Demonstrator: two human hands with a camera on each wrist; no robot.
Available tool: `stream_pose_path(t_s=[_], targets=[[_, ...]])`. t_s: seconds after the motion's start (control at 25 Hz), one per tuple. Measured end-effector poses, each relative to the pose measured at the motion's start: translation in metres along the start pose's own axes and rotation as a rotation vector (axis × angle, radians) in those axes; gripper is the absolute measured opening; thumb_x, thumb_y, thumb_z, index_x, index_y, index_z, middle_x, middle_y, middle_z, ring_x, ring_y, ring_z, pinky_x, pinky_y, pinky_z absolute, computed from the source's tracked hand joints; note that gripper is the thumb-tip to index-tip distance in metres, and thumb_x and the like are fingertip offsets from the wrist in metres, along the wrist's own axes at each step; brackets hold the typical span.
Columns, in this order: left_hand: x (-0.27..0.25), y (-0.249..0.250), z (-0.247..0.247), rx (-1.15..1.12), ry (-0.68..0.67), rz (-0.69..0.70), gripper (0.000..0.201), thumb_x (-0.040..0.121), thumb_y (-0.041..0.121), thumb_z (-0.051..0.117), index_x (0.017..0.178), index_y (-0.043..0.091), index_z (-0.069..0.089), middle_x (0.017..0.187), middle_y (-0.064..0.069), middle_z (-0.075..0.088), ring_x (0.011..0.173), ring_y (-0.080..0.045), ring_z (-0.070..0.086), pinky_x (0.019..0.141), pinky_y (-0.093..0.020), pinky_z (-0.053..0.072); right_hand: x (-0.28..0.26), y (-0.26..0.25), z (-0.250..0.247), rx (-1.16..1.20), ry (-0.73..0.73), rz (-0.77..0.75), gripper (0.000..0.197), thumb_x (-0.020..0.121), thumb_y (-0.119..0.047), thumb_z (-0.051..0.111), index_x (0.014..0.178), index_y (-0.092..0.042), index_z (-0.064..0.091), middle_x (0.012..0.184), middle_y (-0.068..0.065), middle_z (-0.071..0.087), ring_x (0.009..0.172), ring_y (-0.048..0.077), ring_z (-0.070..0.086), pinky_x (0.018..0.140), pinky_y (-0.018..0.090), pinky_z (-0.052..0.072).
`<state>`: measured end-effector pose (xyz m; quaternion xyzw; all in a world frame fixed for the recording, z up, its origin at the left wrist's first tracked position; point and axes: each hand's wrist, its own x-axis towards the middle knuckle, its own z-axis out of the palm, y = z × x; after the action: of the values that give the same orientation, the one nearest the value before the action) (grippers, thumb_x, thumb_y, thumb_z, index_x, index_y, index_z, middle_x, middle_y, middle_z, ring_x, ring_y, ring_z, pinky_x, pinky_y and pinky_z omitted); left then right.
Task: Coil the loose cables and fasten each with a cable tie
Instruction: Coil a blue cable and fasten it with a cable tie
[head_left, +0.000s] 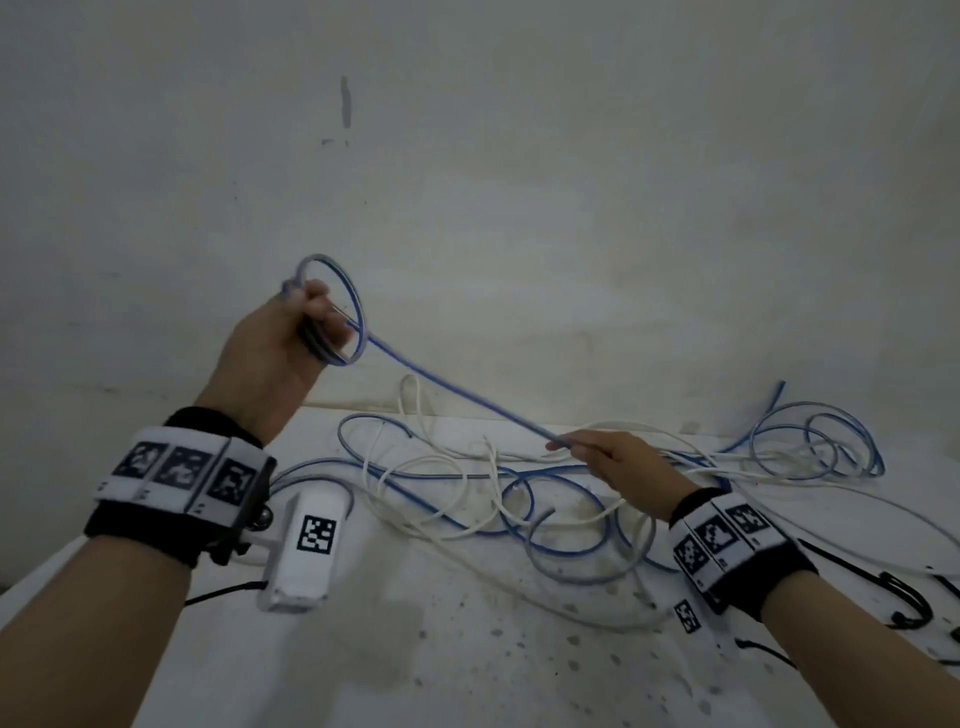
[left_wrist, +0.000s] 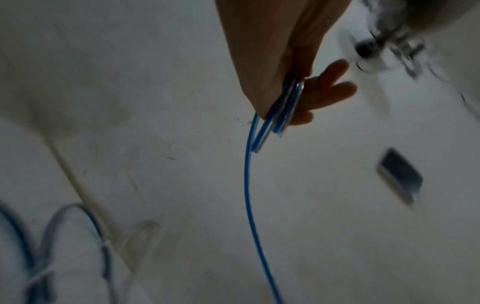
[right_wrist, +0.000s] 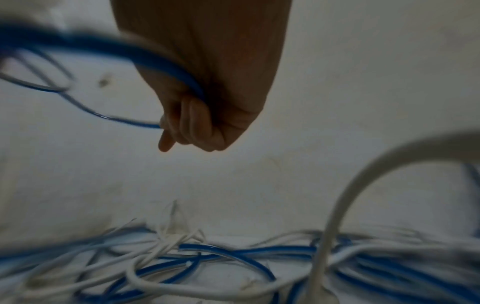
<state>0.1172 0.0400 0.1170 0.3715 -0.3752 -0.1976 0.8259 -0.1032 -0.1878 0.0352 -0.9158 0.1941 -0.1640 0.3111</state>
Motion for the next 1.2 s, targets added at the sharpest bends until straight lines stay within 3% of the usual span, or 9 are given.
stream_pose_path(t_s=[0.08, 0.16, 0.36, 0.52, 0.6, 0.76, 0.96, 1.12, 1.2], targets=[[-0.002, -0.017, 0.004, 0.273, -0.052, 0.016, 0.034, 0.098, 0.003, 0.024, 0.081, 0.010, 0.052, 0.052, 0.009, 0.062, 0.055, -0.002, 0.064, 0.067, -0.016, 0.055, -0.013, -0.027, 0.010, -0.148, -0.208, -0.062, 0.035, 0.100, -0.019, 0.037, 0.130, -0.033, 0.048, 0.073, -0.011, 0.058, 0.067, 0.010, 0.057, 0.062, 0.019, 0.040], [-0.006, -0.033, 0.005, 0.444, -0.109, 0.031, 0.031, 0.099, 0.000, 0.024, 0.085, 0.009, 0.050, 0.058, 0.009, 0.068, 0.065, -0.004, 0.069, 0.074, -0.016, 0.055, -0.032, -0.055, 0.019, 0.022, -0.408, -0.088, 0.048, 0.100, -0.013, 0.034, 0.135, -0.046, 0.033, 0.071, 0.002, 0.056, 0.050, 0.015, 0.048, 0.052, 0.020, 0.042], [-0.029, -0.063, 0.004, 0.633, -0.185, -0.010, 0.028, 0.099, 0.002, 0.029, 0.088, 0.012, 0.052, 0.068, 0.006, 0.070, 0.073, 0.000, 0.067, 0.071, -0.008, 0.047, -0.055, -0.108, 0.011, 0.486, -0.604, -0.235, 0.028, 0.092, -0.013, 0.036, 0.088, -0.018, 0.064, 0.063, 0.003, 0.061, 0.047, 0.018, 0.046, 0.051, 0.028, 0.041], [-0.053, -0.077, 0.024, 0.589, -0.287, -0.180, 0.010, 0.093, 0.004, 0.046, 0.085, 0.002, 0.052, 0.054, 0.004, 0.062, 0.049, 0.002, 0.059, 0.057, -0.012, 0.046, -0.051, -0.137, -0.007, 0.947, -0.351, -0.267, 0.024, 0.083, -0.011, 0.035, 0.080, -0.011, 0.059, 0.053, 0.001, 0.059, 0.035, 0.008, 0.047, 0.038, 0.016, 0.040], [-0.063, -0.080, 0.034, 0.469, -0.351, -0.305, 0.017, 0.091, 0.017, 0.050, 0.079, 0.005, 0.053, 0.044, 0.003, 0.052, 0.036, -0.006, 0.047, 0.047, -0.022, 0.041, -0.040, -0.144, -0.014, 0.908, -0.093, -0.289, 0.021, 0.094, -0.011, 0.042, 0.087, -0.015, 0.061, 0.050, -0.007, 0.054, 0.034, 0.004, 0.040, 0.037, 0.014, 0.036], [-0.081, -0.075, 0.051, 0.440, -0.345, -0.387, 0.047, 0.098, 0.029, 0.024, 0.067, 0.006, 0.050, 0.035, 0.007, 0.029, 0.033, -0.006, 0.018, 0.036, -0.015, 0.017, -0.010, -0.141, -0.029, 0.731, 0.255, -0.174, 0.014, 0.091, -0.017, 0.055, 0.097, -0.014, 0.067, 0.069, -0.013, 0.062, 0.051, 0.004, 0.053, 0.050, 0.013, 0.043], [-0.089, -0.058, 0.063, 0.308, -0.377, -0.383, 0.037, 0.092, 0.037, 0.038, 0.066, 0.011, 0.046, 0.041, 0.010, 0.029, 0.034, -0.005, 0.022, 0.037, -0.013, 0.025, 0.013, -0.105, -0.041, 0.855, 0.583, 0.023, 0.046, 0.085, 0.001, 0.061, 0.116, -0.009, 0.028, 0.073, 0.009, 0.064, 0.042, 0.005, 0.057, 0.049, 0.015, 0.049], [-0.089, -0.045, 0.072, 0.058, -0.352, -0.396, 0.025, 0.085, 0.031, 0.035, 0.069, 0.013, 0.041, 0.042, 0.012, 0.030, 0.033, -0.003, 0.026, 0.040, -0.015, 0.031, 0.022, -0.073, -0.025, 0.531, 0.474, 0.056, 0.030, 0.089, -0.009, 0.057, 0.118, -0.005, 0.052, 0.110, 0.014, 0.064, 0.081, 0.007, 0.060, 0.069, 0.015, 0.046], [-0.085, -0.037, 0.076, -0.057, -0.334, -0.371, 0.022, 0.085, 0.030, 0.035, 0.070, 0.014, 0.039, 0.042, 0.011, 0.032, 0.032, -0.001, 0.029, 0.042, -0.015, 0.038, 0.021, -0.057, -0.010, 0.218, 0.370, 0.049, 0.022, 0.086, -0.015, 0.062, 0.107, -0.011, 0.063, 0.101, 0.006, 0.066, 0.091, 0.013, 0.062, 0.075, 0.021, 0.047]])
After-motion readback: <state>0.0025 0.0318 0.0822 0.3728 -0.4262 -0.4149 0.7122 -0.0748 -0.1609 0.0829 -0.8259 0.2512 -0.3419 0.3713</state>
